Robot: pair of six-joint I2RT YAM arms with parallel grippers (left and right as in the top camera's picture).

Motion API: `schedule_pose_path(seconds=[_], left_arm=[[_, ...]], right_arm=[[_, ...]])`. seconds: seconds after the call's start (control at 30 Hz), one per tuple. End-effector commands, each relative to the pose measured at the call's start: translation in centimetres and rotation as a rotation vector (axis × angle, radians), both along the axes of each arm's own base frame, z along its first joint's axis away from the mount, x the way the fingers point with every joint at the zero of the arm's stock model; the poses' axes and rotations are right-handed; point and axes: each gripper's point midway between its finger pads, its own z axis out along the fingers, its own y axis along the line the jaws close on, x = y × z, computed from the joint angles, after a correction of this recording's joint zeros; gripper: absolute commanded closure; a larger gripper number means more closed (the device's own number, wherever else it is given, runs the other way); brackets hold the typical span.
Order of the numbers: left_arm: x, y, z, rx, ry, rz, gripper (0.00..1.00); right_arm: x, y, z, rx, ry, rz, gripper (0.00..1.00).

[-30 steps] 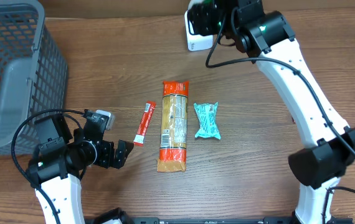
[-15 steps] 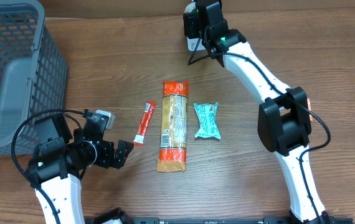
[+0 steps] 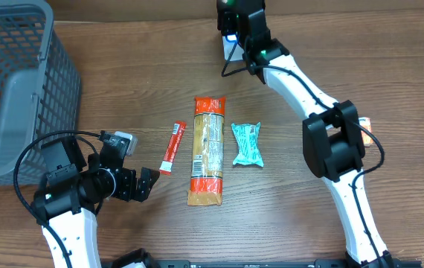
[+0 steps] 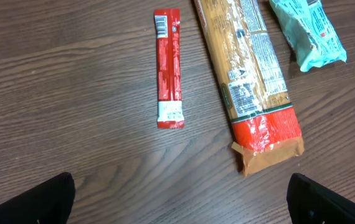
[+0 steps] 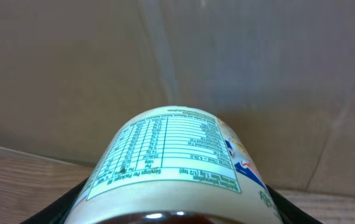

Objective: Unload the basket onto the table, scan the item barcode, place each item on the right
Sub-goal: 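Carry the jar right and set it beside the Kleenex pack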

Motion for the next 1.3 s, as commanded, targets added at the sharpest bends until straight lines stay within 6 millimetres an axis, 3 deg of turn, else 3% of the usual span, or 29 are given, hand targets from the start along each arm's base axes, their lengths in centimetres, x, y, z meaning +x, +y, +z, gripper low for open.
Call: schedule_pose_path(seconds=[0.0,0.4,0.63,1.07,1.17,1.27], left_arm=[[0.3,0.3,0.4,0.013,-0.017,-0.008,0.0],[0.3,0.3,0.4,0.013,-0.017,-0.008,0.0],[0.3,0.3,0.4,0.013,-0.017,-0.008,0.0],[0.3,0.3,0.4,0.013,-0.017,-0.008,0.0],[0.3,0.3,0.4,0.013,-0.017,-0.008,0.0],[0.3,0.3,0.4,0.013,-0.017,-0.008,0.0]], right_arm=[[0.9,-0.6,-0.7,0.018,-0.027,-0.036,0.96],[1.1,-0.5,-2.0,0.016,-0.024,-0.037,0.96],[1.2,-1.7,-3.3,-0.017,0.001,-0.101,0.96],[1.1,-2.0,-3.9,-0.028,0.023,-0.104,0.96],[1.2,-2.0,-3.6,-0.022,0.013,-0.104,0.96],[1.3,-2.0,-1.7,-0.003,-0.026,-0.106,0.96]])
